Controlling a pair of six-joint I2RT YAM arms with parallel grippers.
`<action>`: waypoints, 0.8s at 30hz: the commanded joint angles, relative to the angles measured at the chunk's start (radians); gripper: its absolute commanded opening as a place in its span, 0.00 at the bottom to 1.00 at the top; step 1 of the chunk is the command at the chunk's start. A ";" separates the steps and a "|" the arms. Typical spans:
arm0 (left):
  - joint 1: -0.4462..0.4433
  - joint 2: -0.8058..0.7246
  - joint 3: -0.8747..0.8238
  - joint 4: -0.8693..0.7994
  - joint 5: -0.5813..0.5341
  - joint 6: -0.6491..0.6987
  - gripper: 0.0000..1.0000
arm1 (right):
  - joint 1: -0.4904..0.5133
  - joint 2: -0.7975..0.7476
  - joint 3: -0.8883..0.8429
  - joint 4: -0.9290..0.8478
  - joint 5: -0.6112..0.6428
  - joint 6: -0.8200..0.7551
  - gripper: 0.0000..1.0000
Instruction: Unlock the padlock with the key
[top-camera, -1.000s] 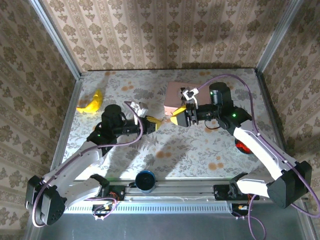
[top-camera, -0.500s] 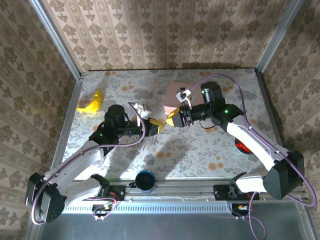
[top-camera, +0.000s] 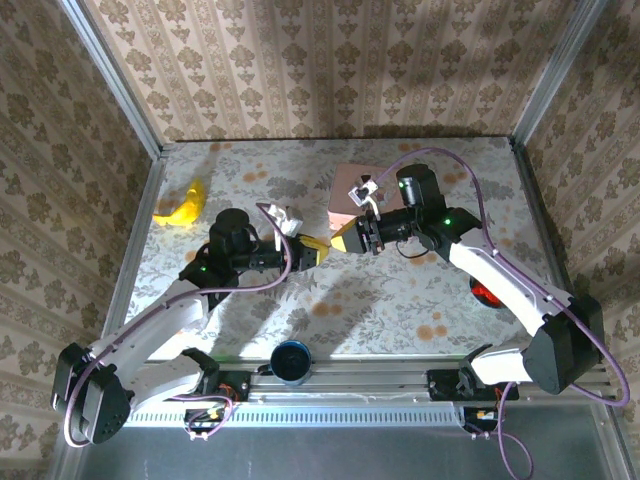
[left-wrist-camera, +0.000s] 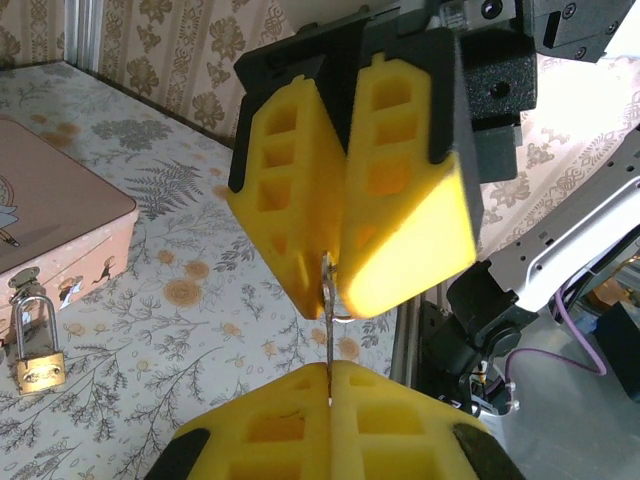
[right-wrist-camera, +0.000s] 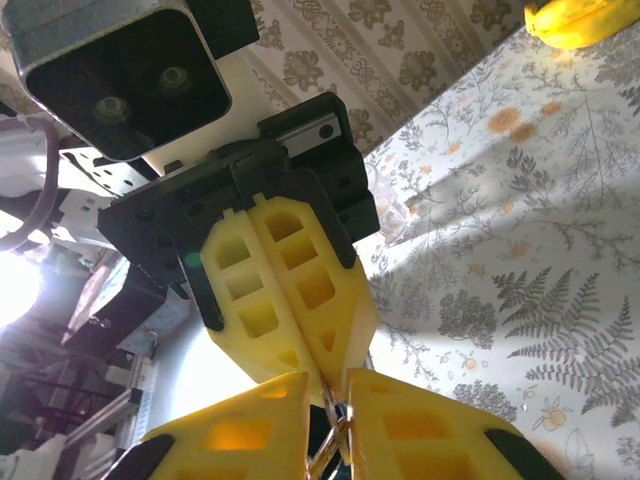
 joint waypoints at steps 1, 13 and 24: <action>-0.002 -0.002 0.021 0.038 0.006 -0.011 0.00 | 0.005 0.002 0.017 -0.024 -0.003 -0.021 0.13; 0.043 -0.082 0.010 -0.035 -0.127 -0.030 0.35 | 0.001 -0.030 0.021 -0.023 0.190 0.057 0.00; -0.193 -0.242 -0.073 -0.005 -0.640 0.630 0.50 | -0.083 -0.011 0.073 -0.114 0.240 0.515 0.00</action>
